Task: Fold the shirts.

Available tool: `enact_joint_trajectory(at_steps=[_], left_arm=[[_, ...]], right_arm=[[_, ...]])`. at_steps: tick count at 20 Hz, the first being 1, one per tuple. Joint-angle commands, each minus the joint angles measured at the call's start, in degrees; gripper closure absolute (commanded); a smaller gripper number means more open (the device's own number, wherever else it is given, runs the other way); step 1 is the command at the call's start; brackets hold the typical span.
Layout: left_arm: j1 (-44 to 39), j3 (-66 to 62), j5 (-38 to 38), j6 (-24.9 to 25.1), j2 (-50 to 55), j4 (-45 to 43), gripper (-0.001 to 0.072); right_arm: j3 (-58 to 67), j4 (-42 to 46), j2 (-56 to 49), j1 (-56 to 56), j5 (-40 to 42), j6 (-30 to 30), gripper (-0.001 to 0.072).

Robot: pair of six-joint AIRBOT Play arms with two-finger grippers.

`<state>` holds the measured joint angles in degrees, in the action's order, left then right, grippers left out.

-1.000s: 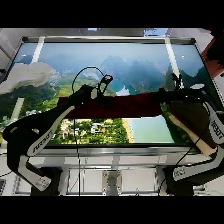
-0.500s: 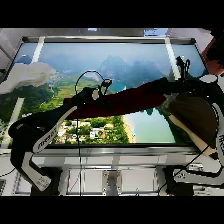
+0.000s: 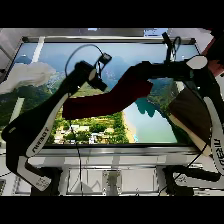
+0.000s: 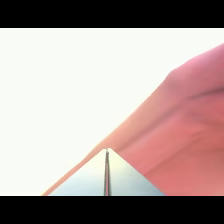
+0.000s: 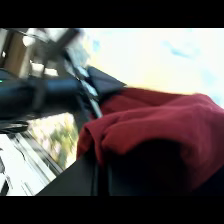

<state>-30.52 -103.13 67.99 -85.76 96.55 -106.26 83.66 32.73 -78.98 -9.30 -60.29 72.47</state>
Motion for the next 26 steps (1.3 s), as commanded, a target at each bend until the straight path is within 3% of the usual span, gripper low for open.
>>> enact_joint_trajectory(at_steps=[1, 5, 9, 10, 11, 12, 13, 16, 19, 22, 26], left_arm=[[2.75, -7.04, 10.23, -1.77, -5.99, -11.69, 0.0695], [5.38, -7.04, 14.08, -1.92, -14.78, -11.58, 0.0696], [5.55, -7.04, 17.25, -1.84, -18.78, -10.97, 0.0695], [5.55, -7.04, 17.70, -1.36, -18.95, -11.02, 0.0695], [5.55, -7.02, 18.01, -1.20, -19.02, -10.97, 0.0695], [5.55, -6.97, 18.01, -1.22, -19.02, -10.97, 0.0695], [5.55, -6.97, 17.94, -1.22, -19.02, -10.97, 0.0695], [5.55, -6.97, 17.88, -1.22, -19.02, -10.99, 0.0695], [5.55, -6.97, 17.79, -1.20, -19.02, -11.02, 0.0695], [5.55, -6.97, 16.00, -1.25, -19.02, -10.99, 0.0695], [5.55, -6.97, 12.81, -1.53, -18.99, -10.82, 0.0695]], right_arm=[[1.79, 0.79, -1.95, -10.84, 13.42, 5.97, 0.0692], [1.79, -1.81, -11.50, -25.55, 29.68, 12.24, 0.0690], [1.79, -18.34, -21.73, -36.76, 53.42, 12.20, 0.0682], [1.79, -21.38, -23.21, -38.64, 56.87, 12.17, 0.0564], [1.79, -21.75, -23.91, -39.91, 58.14, 12.17, 0.0283], [1.79, -21.59, -24.09, -40.33, 58.14, 12.17, 0.0139], [1.84, -21.57, -24.06, -40.22, 58.21, 12.17, 0.0130], [1.86, -15.96, -23.28, -36.52, 54.95, 11.50, 0.0131], [1.86, -1.95, -21.97, -27.61, 40.74, 11.58, 0.0132], [1.75, 4.79, -21.70, -16.24, 23.52, 13.33, 0.0132], [1.70, 14.97, -21.75, -7.06, 12.24, 19.56, 0.0130]])
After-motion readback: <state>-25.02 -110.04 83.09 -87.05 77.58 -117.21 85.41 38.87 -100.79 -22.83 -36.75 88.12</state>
